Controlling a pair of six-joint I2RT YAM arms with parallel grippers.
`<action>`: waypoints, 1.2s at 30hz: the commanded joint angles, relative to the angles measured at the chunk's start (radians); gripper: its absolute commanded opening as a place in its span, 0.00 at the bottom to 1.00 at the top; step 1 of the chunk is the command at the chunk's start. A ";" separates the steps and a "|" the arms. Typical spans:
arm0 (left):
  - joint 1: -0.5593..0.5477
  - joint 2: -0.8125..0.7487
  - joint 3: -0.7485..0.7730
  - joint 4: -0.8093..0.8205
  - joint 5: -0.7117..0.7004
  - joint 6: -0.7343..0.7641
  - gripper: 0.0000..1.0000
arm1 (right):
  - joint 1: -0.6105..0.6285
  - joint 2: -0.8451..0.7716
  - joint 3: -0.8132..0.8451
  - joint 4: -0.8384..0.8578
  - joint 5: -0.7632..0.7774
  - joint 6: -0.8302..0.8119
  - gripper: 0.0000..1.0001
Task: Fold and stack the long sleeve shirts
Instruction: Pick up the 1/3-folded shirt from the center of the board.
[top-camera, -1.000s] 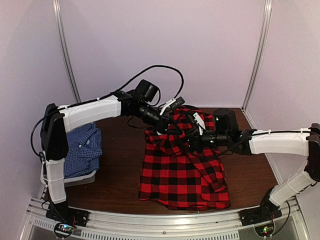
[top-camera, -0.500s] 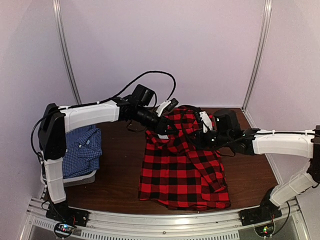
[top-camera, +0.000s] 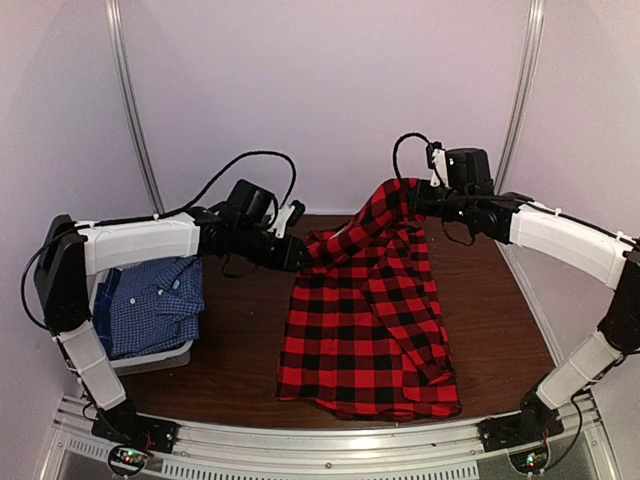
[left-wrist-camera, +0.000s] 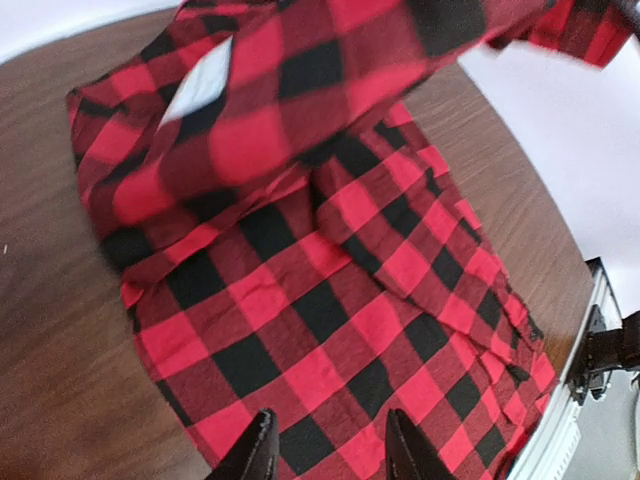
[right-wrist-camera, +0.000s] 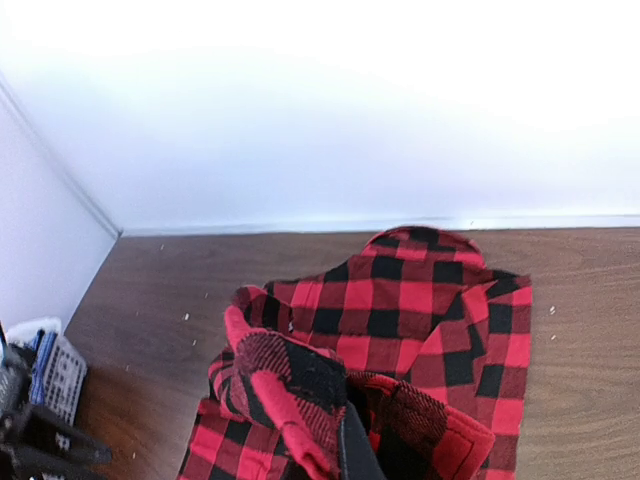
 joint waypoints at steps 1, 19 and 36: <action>0.005 -0.059 -0.095 -0.030 -0.125 -0.076 0.38 | -0.084 0.056 0.142 -0.091 0.047 -0.024 0.00; -0.123 -0.183 -0.469 -0.039 -0.175 -0.264 0.47 | -0.258 0.185 0.203 -0.149 -0.051 -0.049 0.00; -0.343 -0.196 -0.580 -0.070 -0.176 -0.491 0.46 | -0.288 0.208 0.175 -0.130 -0.174 -0.035 0.00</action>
